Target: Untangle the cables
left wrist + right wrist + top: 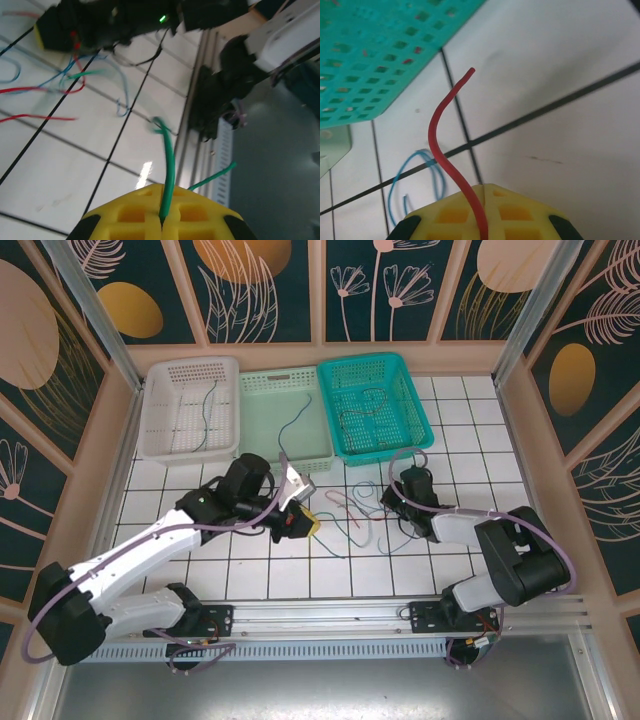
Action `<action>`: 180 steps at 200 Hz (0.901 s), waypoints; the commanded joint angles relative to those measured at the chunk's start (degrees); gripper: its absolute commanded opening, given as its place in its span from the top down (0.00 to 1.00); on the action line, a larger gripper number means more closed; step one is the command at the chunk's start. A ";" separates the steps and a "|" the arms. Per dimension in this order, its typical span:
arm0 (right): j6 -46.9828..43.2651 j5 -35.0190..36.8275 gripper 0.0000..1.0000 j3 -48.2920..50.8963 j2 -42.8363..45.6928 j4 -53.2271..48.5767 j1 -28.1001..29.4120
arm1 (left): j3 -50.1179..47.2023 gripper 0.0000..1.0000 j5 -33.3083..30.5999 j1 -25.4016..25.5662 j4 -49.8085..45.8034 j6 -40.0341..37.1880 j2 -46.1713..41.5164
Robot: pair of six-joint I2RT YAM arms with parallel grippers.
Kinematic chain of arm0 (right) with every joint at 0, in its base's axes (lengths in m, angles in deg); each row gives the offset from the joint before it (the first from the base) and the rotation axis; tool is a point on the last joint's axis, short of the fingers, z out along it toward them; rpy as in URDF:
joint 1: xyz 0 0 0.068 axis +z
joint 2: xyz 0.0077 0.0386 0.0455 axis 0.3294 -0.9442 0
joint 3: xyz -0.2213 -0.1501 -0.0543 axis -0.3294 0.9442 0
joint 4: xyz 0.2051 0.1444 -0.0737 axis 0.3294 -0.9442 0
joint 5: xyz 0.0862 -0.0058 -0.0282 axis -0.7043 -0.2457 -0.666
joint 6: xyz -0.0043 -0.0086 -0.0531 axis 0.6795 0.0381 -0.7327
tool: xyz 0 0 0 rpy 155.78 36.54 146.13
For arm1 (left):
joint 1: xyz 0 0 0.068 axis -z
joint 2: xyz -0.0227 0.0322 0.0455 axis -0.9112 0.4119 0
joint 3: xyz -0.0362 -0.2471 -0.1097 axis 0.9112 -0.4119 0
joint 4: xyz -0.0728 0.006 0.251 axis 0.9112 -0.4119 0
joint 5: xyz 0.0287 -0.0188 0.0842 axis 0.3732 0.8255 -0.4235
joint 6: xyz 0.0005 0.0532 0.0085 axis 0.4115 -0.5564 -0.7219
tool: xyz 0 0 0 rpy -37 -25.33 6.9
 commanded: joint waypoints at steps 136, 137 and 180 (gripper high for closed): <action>-5.30 -2.81 0.33 1.00 7.26 -5.60 0.51 | -1.16 0.96 -9.07 0.18 9.67 5.21 -4.41; -5.36 -2.78 0.33 0.99 7.49 -5.67 0.52 | -1.16 0.96 -9.31 0.16 9.62 5.21 -4.41; -6.90 -4.10 0.26 0.34 15.09 -10.59 0.44 | -0.38 0.96 -23.17 0.21 7.31 3.78 -2.91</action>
